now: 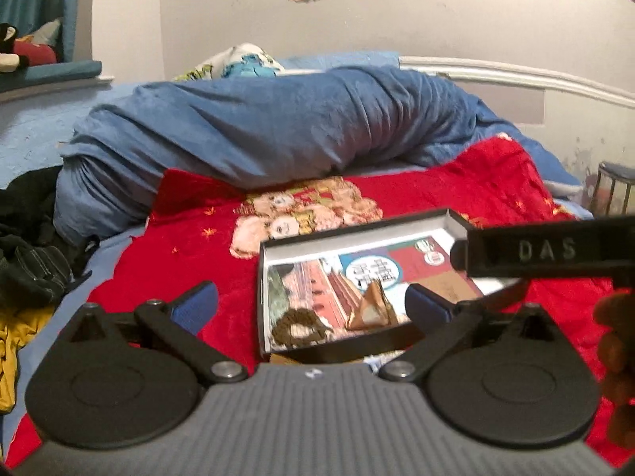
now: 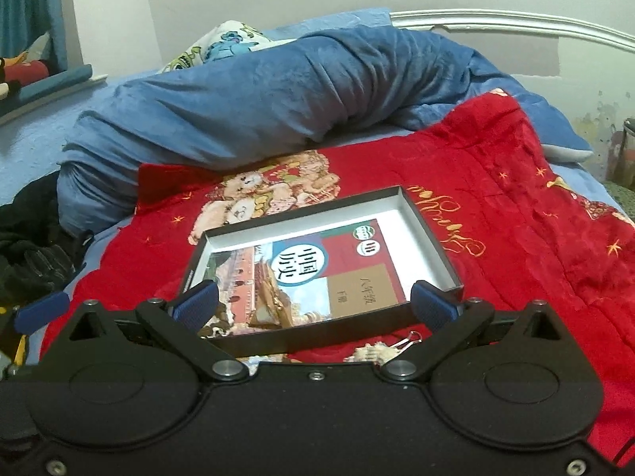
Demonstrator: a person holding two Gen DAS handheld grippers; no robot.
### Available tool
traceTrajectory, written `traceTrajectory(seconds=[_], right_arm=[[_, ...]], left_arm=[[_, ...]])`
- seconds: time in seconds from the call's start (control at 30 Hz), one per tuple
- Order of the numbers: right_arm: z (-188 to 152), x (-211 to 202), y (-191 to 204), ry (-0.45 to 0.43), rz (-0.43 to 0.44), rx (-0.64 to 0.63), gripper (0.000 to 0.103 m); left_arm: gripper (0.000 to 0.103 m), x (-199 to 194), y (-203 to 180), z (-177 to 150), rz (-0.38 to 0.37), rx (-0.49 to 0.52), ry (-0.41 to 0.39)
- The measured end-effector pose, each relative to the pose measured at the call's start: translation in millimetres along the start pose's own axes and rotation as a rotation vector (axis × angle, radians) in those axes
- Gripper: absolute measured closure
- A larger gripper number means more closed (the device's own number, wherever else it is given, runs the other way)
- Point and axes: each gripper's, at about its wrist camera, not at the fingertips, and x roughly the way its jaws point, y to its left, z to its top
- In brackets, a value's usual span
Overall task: Organize objects
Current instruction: 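Withdraw both tools from the box back toward the remaining items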
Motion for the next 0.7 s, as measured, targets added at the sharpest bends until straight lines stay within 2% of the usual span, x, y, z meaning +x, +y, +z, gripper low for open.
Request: traceTrajectory(seconds=[0.13,0.2,0.3,0.43,0.7], right_arm=[[1.4,7.2,-8.4,0.011,0.012,0.050,0.000],[0.1,13.3,-11.6,0.027,0.045,0.071,0.000],[-2.9,20.5,-9.2,0.042,0.073,0.033,0.000],[-6.4,23.8,-2.7,0.023,0.019,-0.024,0.000],[-15.6,28.5,5.8,0.020,-0.018,-0.079,0.000]], left_arm=[[0.000,7.0,1.8,-1.4,-0.004,-0.024,0.041],[0.000,12.7,4.7,-2.4,0.003,-0.054,0.065],[0.000,23.2,10.0,-3.8,0.000,-0.092,0.113],[0.000,34.2,14.1,-7.9,0.020,-0.122,0.182],[0.000,40.0,19.2,-11.3,0.008,-0.155,0.220]])
